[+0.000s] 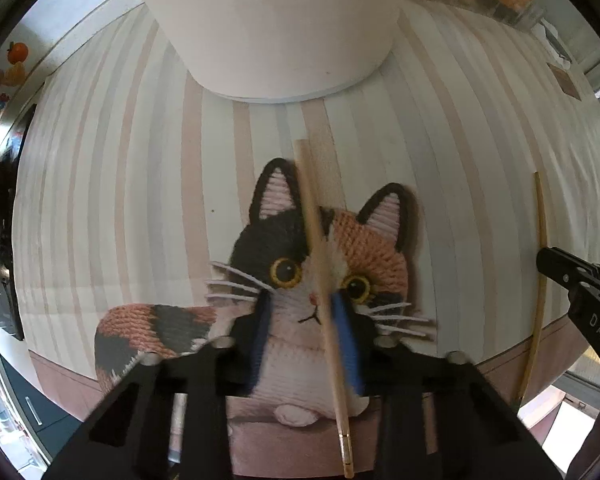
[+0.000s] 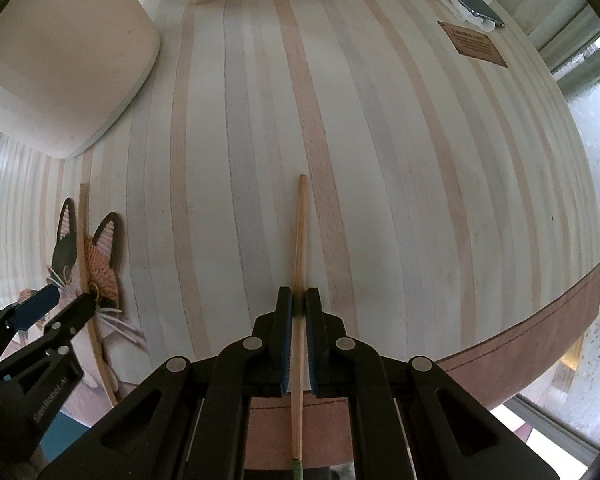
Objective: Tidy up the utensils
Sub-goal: 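Lower both grippers to the last chopsticks on the mat and close each on one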
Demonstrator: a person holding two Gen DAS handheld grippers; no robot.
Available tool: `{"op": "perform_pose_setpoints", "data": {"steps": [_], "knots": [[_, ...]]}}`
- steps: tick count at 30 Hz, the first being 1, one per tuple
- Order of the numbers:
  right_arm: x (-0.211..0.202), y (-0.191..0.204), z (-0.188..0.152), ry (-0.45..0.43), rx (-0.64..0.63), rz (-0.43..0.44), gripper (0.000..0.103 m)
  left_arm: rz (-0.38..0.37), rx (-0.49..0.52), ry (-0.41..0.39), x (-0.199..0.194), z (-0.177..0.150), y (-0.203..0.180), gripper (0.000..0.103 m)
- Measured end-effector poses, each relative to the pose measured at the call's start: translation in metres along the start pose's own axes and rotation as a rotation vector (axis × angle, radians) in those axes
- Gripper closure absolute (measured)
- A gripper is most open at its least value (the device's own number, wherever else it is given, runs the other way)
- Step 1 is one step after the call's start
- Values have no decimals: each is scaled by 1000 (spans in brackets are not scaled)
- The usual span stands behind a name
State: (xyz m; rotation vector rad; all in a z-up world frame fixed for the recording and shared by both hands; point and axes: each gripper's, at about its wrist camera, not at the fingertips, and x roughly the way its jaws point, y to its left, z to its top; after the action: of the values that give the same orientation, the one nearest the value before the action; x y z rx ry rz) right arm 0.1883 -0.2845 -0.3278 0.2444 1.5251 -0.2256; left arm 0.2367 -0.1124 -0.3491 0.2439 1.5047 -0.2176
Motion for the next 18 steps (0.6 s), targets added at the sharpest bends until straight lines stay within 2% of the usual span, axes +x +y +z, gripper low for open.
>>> {"op": "perform_pose_setpoints", "data": {"steps": [2, 3, 8, 11, 18], "knots": [[4, 2, 0, 1, -3, -5, 96, -3, 0, 0, 0, -3, 8, 95], [4, 5, 2, 2, -6, -8, 96, -2, 0, -1, 0, -3, 9, 97], [15, 38, 8, 7, -19, -17, 96, -5, -19, -3, -1, -8, 26, 98], [17, 47, 12, 9, -27, -14, 96, -4, -34, -5, 1, -12, 50, 98], [20, 80, 11, 30, -64, 32, 96, -9, -51, 4, 3, -10, 72, 98]]}}
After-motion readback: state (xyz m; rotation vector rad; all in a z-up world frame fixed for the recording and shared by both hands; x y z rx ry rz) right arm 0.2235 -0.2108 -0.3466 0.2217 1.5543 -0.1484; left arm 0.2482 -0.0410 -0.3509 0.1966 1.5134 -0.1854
